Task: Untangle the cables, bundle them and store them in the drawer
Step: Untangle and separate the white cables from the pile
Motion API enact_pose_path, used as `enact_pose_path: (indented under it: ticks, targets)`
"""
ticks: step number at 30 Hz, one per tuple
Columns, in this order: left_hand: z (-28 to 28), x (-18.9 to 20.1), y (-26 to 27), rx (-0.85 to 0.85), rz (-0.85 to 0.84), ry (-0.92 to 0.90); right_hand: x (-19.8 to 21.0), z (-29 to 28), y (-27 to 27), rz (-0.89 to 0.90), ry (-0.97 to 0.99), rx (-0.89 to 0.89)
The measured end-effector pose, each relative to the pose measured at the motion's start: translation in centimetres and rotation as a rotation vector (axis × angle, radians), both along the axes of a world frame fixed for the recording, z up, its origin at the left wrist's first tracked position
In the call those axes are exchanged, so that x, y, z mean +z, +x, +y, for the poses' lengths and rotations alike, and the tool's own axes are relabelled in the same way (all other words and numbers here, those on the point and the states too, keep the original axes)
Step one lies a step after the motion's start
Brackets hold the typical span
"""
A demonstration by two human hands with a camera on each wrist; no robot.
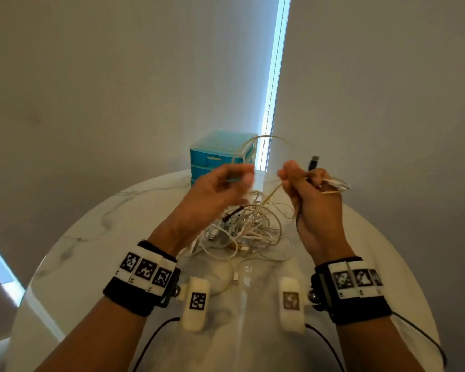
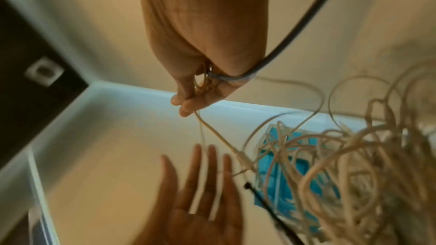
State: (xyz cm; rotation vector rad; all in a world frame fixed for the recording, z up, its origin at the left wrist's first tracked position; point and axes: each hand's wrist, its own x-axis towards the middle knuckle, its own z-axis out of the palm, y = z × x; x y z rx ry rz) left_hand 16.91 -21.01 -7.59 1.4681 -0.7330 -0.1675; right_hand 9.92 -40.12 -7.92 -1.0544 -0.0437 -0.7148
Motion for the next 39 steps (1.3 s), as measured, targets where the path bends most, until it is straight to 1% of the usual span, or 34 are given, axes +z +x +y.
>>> enact_pose_path:
  ticks: [1, 3, 4, 6, 8, 10, 12, 14, 16, 18, 20, 22, 24, 25, 26, 27, 28, 29, 30, 31, 32, 33, 34, 35, 36, 37, 38, 39]
  targets:
    - [-0.3, -0.4, -0.2, -0.071, -0.003, 0.105, 0.1, -0.4, -0.1, -0.033, 0.11, 0.049]
    - [-0.8, -0.8, -0.5, -0.173, -0.047, 0.272, 0.2, -0.8, -0.2, -0.055, 0.222, 0.097]
    - [-1.1, -1.0, -0.6, -0.18, -0.079, 0.319, 0.2, -0.9, -0.2, -0.049, 0.232, 0.104]
    - [-1.1, -0.8, -0.9, -0.129, -0.091, 0.298, 0.2, -1.0, -0.3, -0.018, 0.218, 0.092]
    - [-0.6, -0.2, -0.9, -0.067, -0.071, 0.22, -0.1, -1.5, -0.3, 0.028, 0.174, 0.079]
    - [0.1, 0.7, -0.9, -0.017, -0.087, 0.146, -0.6, -2.0, -0.3, 0.094, 0.069, 0.057]
    - [0.7, 1.5, -0.8, 0.039, -0.113, 0.111, -0.8, -2.2, -0.3, 0.141, -0.044, 0.04]
    - [0.8, 1.9, -0.9, 0.055, -0.125, 0.178, -0.8, -1.9, -0.4, 0.149, -0.067, 0.045]
    - [0.6, 1.8, -1.2, -0.021, -0.121, 0.325, -0.2, -1.1, -0.8, 0.137, -0.143, 0.043]
    - [0.0, 1.4, -1.7, -0.102, -0.138, 0.478, 0.2, -0.4, -1.2, 0.118, -0.223, 0.002]
    - [-0.8, 1.1, -1.8, -0.125, -0.212, 0.558, 0.6, -0.2, -1.6, 0.106, -0.252, -0.024]
    - [-1.1, 1.5, -1.3, -0.104, -0.294, 0.561, 1.0, -0.9, -1.9, 0.164, -0.261, -0.051]
    - [-0.3, 2.9, 0.1, -0.09, -0.361, 0.608, 1.1, -2.1, -2.2, 0.323, -0.34, -0.16]
    - [0.2, 3.9, 1.0, -0.088, -0.399, 0.687, 0.8, -3.1, -2.2, 0.442, -0.438, -0.267]
    - [0.7, 4.9, 2.1, -0.08, -0.452, 0.822, 0.4, -4.1, -2.0, 0.556, -0.554, -0.395]
    - [0.8, 6.0, 3.1, -0.047, -0.529, 1.007, 0.0, -4.9, -1.9, 0.648, -0.646, -0.512]
    - [0.6, 7.0, 4.2, 0.024, -0.633, 1.196, -0.2, -5.6, -1.8, 0.708, -0.691, -0.588]
    - [-0.1, 7.7, 5.2, 0.12, -0.733, 1.338, -0.3, -6.0, -1.7, 0.744, -0.692, -0.619]
    - [-1.1, 8.3, 6.1, 0.247, -0.793, 1.382, -0.3, -6.2, -1.7, 0.77, -0.665, -0.626]
    - [-2.5, 8.9, 6.7, 0.384, -0.817, 1.316, -0.1, -6.3, -1.7, 0.786, -0.623, -0.623]
    - [-4.1, 9.3, 7.0, 0.506, -0.829, 1.164, 0.1, -6.4, -1.8, 0.786, -0.576, -0.617]
    - [-5.9, 9.6, 7.0, 0.559, -0.84, 0.957, 0.3, -6.3, -2.0, 0.777, -0.534, -0.608]
    - [-7.8, 9.7, 6.7, 0.492, -0.845, 0.762, 0.6, -6.3, -2.2, 0.76, -0.501, -0.607]
    - [-9.7, 9.6, 6.0, 0.318, -0.82, 0.643, 0.8, -6.4, -2.5, 0.738, -0.478, -0.616]
    - [-11.6, 9.5, 5.1, 0.114, -0.786, 0.623, 1.2, -6.8, -2.7, 0.727, -0.477, -0.626]
    - [-12.9, 9.2, 4.0, -0.032, -0.742, 0.689, 1.8, -7.3, -3.1, 0.732, -0.509, -0.626]
    - [-13.7, 8.9, 3.3, -0.096, -0.706, 0.782, 2.5, -7.9, -3.5, 0.756, -0.575, -0.621]
    - [-14.1, 8.7, 3.1, -0.114, -0.684, 0.844, 3.2, -8.6, -4.0, 0.803, -0.672, -0.605]
